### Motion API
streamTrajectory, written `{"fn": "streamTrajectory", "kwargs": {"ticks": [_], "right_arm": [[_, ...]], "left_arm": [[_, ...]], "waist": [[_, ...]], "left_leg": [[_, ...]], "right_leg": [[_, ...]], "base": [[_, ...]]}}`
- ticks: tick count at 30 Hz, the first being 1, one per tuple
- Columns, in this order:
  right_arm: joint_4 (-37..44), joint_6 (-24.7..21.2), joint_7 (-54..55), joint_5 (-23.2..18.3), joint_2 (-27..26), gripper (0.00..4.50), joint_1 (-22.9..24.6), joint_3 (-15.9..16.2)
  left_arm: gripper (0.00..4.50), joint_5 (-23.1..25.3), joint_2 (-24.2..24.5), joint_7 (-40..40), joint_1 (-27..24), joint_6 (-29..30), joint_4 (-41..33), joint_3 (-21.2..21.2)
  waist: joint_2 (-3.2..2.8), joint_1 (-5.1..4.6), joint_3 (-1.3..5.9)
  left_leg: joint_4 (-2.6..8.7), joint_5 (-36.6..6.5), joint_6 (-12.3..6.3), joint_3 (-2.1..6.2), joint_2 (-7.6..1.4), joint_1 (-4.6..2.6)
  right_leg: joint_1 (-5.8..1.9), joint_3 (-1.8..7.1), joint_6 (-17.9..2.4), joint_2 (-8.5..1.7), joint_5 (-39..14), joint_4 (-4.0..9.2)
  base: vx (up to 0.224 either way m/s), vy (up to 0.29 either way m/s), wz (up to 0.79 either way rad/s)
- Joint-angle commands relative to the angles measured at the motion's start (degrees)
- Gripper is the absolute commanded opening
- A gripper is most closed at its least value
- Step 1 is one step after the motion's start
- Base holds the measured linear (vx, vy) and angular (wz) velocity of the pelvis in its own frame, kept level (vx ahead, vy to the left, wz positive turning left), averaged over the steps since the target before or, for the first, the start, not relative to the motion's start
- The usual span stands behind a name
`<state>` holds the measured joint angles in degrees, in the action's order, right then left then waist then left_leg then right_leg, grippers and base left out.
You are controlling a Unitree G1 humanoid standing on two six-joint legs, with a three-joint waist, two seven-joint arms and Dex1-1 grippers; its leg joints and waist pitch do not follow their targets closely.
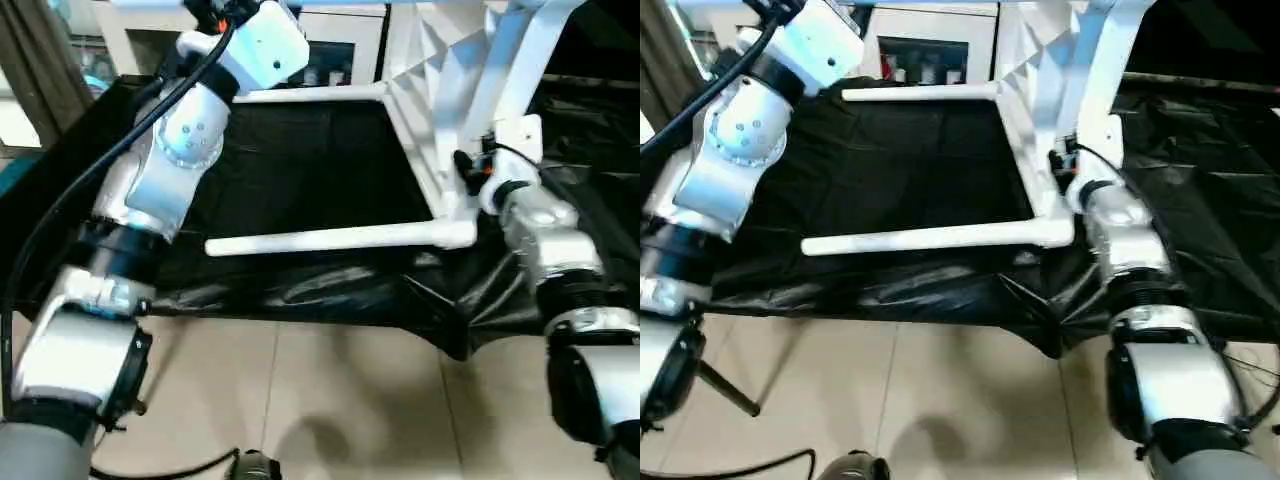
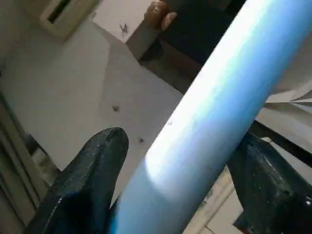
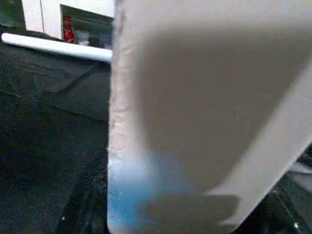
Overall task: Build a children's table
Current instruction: Flip table
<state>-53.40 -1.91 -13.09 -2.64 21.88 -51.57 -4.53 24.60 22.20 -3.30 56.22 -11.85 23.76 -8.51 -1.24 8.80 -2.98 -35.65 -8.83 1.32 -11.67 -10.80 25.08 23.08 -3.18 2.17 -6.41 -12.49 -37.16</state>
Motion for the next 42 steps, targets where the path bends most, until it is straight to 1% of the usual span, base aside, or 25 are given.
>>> {"fn": "streamTrajectory", "kwargs": {"ticks": [1,4,6,7,9,11,13,14,16,17,21,23,26,28,29,30,32,33,34,35,36,37,38,40,42], "right_arm": [[4.4,0.3,-2.2,2.4,4.3,1.83,-3.4,0.9],[5.3,0.3,-3.3,2.7,7.1,1.82,-5.9,0.6],[5.3,0.5,-3.6,3.1,8.0,1.79,-6.8,0.7],[4.6,0.9,-4.7,3.8,10.5,1.76,-10.1,1.1],[4.3,1.1,-5.3,4.0,11.3,1.76,-11.4,1.2],[3.2,1.8,-5.9,4.9,13.0,1.7,-14.3,1.7],[1.9,2.5,-6.5,5.9,14.4,1.67,-17.4,2.5],[1.4,2.9,-6.7,6.3,14.9,1.67,-18.6,2.8],[-0.4,3.7,-7.7,7.5,15.8,1.67,-22.7,3.9],[-1.1,3.9,-8.0,7.9,16.0,1.67,-24.0,4.2],[-5.4,6.3,-10.1,10.9,15.9,1.67,-30.4,7.1],[-6.6,6.9,-10.6,11.7,15.5,1.67,-32.2,7.8],[-8.6,7.8,-11.0,12.6,14.7,1.67,-35.5,8.6],[-9.4,8.2,-11.3,12.7,14.4,1.67,-36.5,8.7],[-9.7,8.4,-11.4,12.8,14.3,2.02,-36.9,8.7],[-10.6,9.0,-11.6,12.9,13.9,2.23,-37.8,8.7],[-12.3,10.3,-11.8,13.1,13.1,2.37,-39.1,8.6],[-12.3,10.3,-11.8,13.1,13.1,2.44,-39.1,8.6],[-12.9,10.9,-11.9,12.9,12.8,2.59,-39.4,8.2],[-13.1,11.0,-11.9,12.8,12.7,2.68,-39.5,8.0],[-13.4,11.3,-12.1,12.6,12.4,2.73,-39.4,7.7],[-13.4,11.3,-12.1,12.6,12.4,2.77,-39.4,7.7],[-13.7,11.8,-12.9,12.4,12.0,2.91,-39.0,7.2],[-13.8,12.1,-13.1,12.3,11.9,3.04,-38.8,7.1],[-14.4,12.9,-13.8,12.2,11.8,3.22,-38.7,7.3]], "left_arm": [[3.23,-9.2,-3.4,-0.1,-2.8,2.9,-0.9,4.3],[3.2,-12.4,-5.0,0.2,-4.1,6.2,-1.0,7.4],[3.19,-13.4,-5.4,0.5,-4.3,7.1,-0.8,8.4],[3.18,-16.5,-7.1,1.2,-5.0,10.1,-0.1,11.7],[3.18,-17.8,-7.8,1.5,-5.3,11.0,0.1,13.0],[3.16,-19.1,-9.3,2.3,-5.9,12.7,0.8,14.7],[3.14,-20.3,-11.1,2.2,-7.3,15.0,1.0,15.8],[3.11,-20.7,-11.8,2.1,-7.9,16.0,1.1,16.1],[3.05,-19.6,-12.9,1.1,-10.3,19.5,2.1,14.5],[3.05,-19.0,-13.1,0.8,-10.9,20.4,2.4,13.9],[2.79,-18.7,-15.4,1.0,-14.5,25.2,3.6,13.0],[2.68,-18.3,-15.8,1.6,-15.6,26.0,4.3,13.0],[2.48,-17.8,-15.7,2.1,-17.6,25.9,5.8,12.7],[2.35,-17.7,-15.4,2.2,-18.1,25.4,6.0,12.6],[2.31,-17.7,-15.3,2.2,-18.3,25.2,5.9,12.6],[2.26,-16.9,-14.7,2.2,-18.5,24.0,6.0,12.1],[2.12,-16.0,-13.7,2.0,-18.2,23.5,6.0,12.0],[2.02,-16.0,-13.7,2.0,-18.2,23.5,6.0,12.0],[1.93,-15.7,-13.3,2.2,-17.8,23.2,5.6,12.0],[1.87,-15.5,-13.2,2.1,-17.7,23.0,5.6,11.9],[1.83,-15.3,-12.8,2.2,-17.4,22.7,5.6,11.8],[1.78,-15.3,-12.8,2.2,-17.4,22.7,5.6,11.8],[1.68,-15.0,-12.1,2.0,-16.6,22.0,6.1,11.5],[1.55,-15.0,-11.9,1.9,-16.4,21.9,6.4,11.4],[1.41,-14.9,-11.4,1.9,-15.9,21.2,7.3,11.1]], "waist": [[1.24,-0.04,5.0],[1.49,0.21,4.96],[1.26,0.47,4.82],[1.44,0.36,4.76],[1.21,0.45,4.79],[1.56,0.21,4.63],[1.75,0.2,4.58],[1.71,0.01,4.31],[1.91,-0.21,4.32],[1.72,-0.23,4.23],[2.25,-1.38,3.74],[2.34,-1.43,3.71],[2.58,-1.9,3.58],[2.31,-1.86,3.84],[2.67,-1.99,3.89],[2.69,-1.95,3.92],[3.0,-2.58,4.15],[2.91,-2.58,4.23],[3.05,-2.65,4.64],[3.08,-2.67,4.83],[3.22,-2.51,4.87],[3.3,-2.5,4.78],[3.25,-2.24,4.85],[3.25,-2.13,4.79],[3.15,-2.17,4.57]], "left_leg": [[3.41,-6.9,-1.47,0.96,-1.73,-2.7],[3.1,-6.0,-3.48,0.74,-1.56,-2.44],[2.99,-5.7,-4.38,0.65,-1.47,-2.31],[2.97,-6.1,-4.44,0.55,-1.55,-2.43],[2.95,-6.3,-4.34,0.65,-1.58,-2.42],[3.02,-7.3,-4.23,0.65,-1.64,-2.39],[3.07,-8.5,-3.73,0.74,-1.73,-2.44],[3.19,-9.5,-3.44,0.74,-1.75,-2.36],[3.36,-11.0,-2.77,0.85,-1.8,-2.5],[3.49,-12.1,-2.29,0.9,-1.91,-2.69],[4.2,-21.7,1.28,1.2,-1.98,-3.32],[4.31,-23.0,1.72,1.3,-1.99,-3.32],[4.65,-24.4,2.64,1.63,-1.8,-2.87],[4.67,-24.7,3.19,1.79,-1.95,-3.0],[4.7,-24.1,3.14,1.83,-1.91,-2.73],[4.74,-23.8,3.1,1.79,-1.96,-2.76],[4.63,-22.0,2.18,1.89,-1.9,-2.28],[4.54,-20.8,1.83,1.71,-2.0,-2.42],[3.99,-14.8,0.43,1.71,-2.11,-2.13],[3.61,-11.0,-0.5,1.65,-1.99,-1.75],[2.91,-5.4,-2.69,1.27,-1.76,-1.62],[2.76,-4.1,-3.69,1.14,-1.65,-1.51],[2.24,-2.3,-5.58,0.85,-1.53,-1.58],[2.18,-2.7,-6.24,0.8,-1.62,-1.62],[2.36,-4.7,-5.83,0.79,-1.8,-1.7]], "right_leg": [[-2.33,1.47,-15.1,-1.9,4.8,3.02],[-2.41,1.48,-15.5,-1.92,3.0,3.24],[-2.16,1.53,-15.1,-1.99,0.1,3.44],[-1.97,1.53,-14.8,-1.83,-2.2,3.7],[-1.91,1.48,-14.6,-1.8,-3.2,3.69],[-1.77,1.42,-14.2,-1.71,-5.1,3.89],[-1.73,1.44,-13.5,-1.81,-7.2,3.98],[-1.48,1.48,-13.1,-1.75,-8.2,4.29],[-1.37,1.45,-12.3,-1.64,-9.2,4.37],[-1.11,1.45,-12.1,-1.56,-10.1,4.52],[-0.39,1.61,-10.0,-1.46,-16.0,5.34],[-0.36,1.72,-9.1,-1.57,-17.3,5.48],[-0.35,1.66,-7.4,-1.33,-17.7,5.5],[-0.24,1.78,-7.4,-1.42,-16.0,5.28],[-0.44,1.71,-7.8,-1.32,-14.2,4.99],[-0.41,1.72,-8.0,-1.38,-13.4,5.01],[-0.76,1.66,-9.3,-1.43,-9.4,4.44],[-0.65,1.7,-9.8,-1.38,-7.4,4.4],[-1.03,1.65,-11.4,-1.38,0.3,3.49],[-1.33,1.55,-12.3,-1.32,4.7,2.88],[-1.21,1.47,-13.8,-0.88,11.6,2.3],[-1.26,1.48,-14.4,-0.81,13.3,2.19],[-1.27,1.62,-15.7,-0.78,15.4,2.02],[-1.26,1.66,-16.4,-0.82,14.7,2.04],[-1.17,1.68,-16.7,-0.85,11.8,2.25]], "base": [[0.0,0.0,0.0],[0.0,0.0,0.0],[0.0,0.0,0.0],[0.0,0.0,0.0],[0.0,0.0,0.0],[0.0,0.0,0.0],[0.0,0.0,0.0],[0.0,0.0,0.0],[0.0,0.0,0.0],[0.0,0.0,0.0],[0.0,0.0,0.0],[0.0,0.0,0.0],[0.0,0.0,0.0],[0.0,0.0,0.0],[0.0,0.0,0.0],[0.0,0.0,0.0],[0.0,0.0,0.0],[0.0,0.0,0.0],[0.0,0.0,0.0],[0.0,0.0,0.0],[0.0,0.0,0.0],[0.0,0.0,0.0],[0.0,0.0,0.0],[0.0,0.0,0.0],[0.0,0.0,0.0]]}}
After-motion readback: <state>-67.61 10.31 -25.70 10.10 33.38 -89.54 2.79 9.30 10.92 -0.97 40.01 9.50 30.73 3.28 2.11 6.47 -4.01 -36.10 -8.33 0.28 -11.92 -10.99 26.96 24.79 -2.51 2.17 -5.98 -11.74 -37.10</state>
